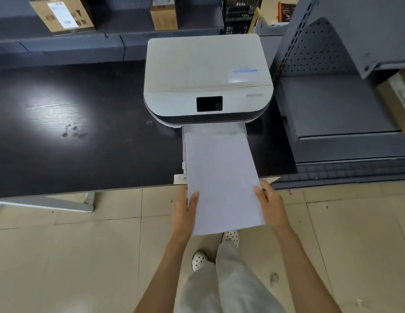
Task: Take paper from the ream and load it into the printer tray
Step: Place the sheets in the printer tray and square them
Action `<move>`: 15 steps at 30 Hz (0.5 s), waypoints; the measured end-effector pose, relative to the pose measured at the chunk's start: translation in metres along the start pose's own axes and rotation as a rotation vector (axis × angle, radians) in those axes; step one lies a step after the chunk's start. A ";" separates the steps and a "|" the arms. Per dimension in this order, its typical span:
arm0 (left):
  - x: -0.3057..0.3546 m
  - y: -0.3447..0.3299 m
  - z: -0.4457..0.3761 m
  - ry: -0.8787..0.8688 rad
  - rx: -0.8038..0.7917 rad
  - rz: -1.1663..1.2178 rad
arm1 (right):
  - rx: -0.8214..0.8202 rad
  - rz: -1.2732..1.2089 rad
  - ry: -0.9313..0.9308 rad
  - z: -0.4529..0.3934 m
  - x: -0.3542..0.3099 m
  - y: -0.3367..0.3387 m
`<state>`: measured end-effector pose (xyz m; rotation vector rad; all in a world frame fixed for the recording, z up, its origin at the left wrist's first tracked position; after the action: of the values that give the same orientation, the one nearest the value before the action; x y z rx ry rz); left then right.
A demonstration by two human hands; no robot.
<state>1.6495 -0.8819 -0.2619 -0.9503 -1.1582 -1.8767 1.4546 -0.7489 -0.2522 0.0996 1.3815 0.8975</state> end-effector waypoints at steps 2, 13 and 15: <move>-0.012 -0.004 0.003 0.048 0.001 0.014 | -0.007 0.006 -0.010 0.002 0.017 -0.004; -0.043 -0.007 0.020 0.247 -0.021 0.088 | -0.054 -0.045 -0.125 0.024 0.054 -0.013; -0.043 -0.005 0.022 0.240 -0.010 0.086 | -0.053 -0.064 -0.136 0.026 0.056 -0.014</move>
<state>1.6702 -0.8518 -0.2941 -0.7440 -0.9511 -1.8700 1.4800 -0.7136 -0.2978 0.0745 1.2272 0.8574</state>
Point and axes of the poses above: each hand's wrist, its own z-axis away from the middle knuckle, its own y-axis out of the back of the hand, x = y × z, the point moved 1 cm from there along -z, towards the middle knuckle, and after that the axes turned 14 degrees about x, right-handed, at the moved point
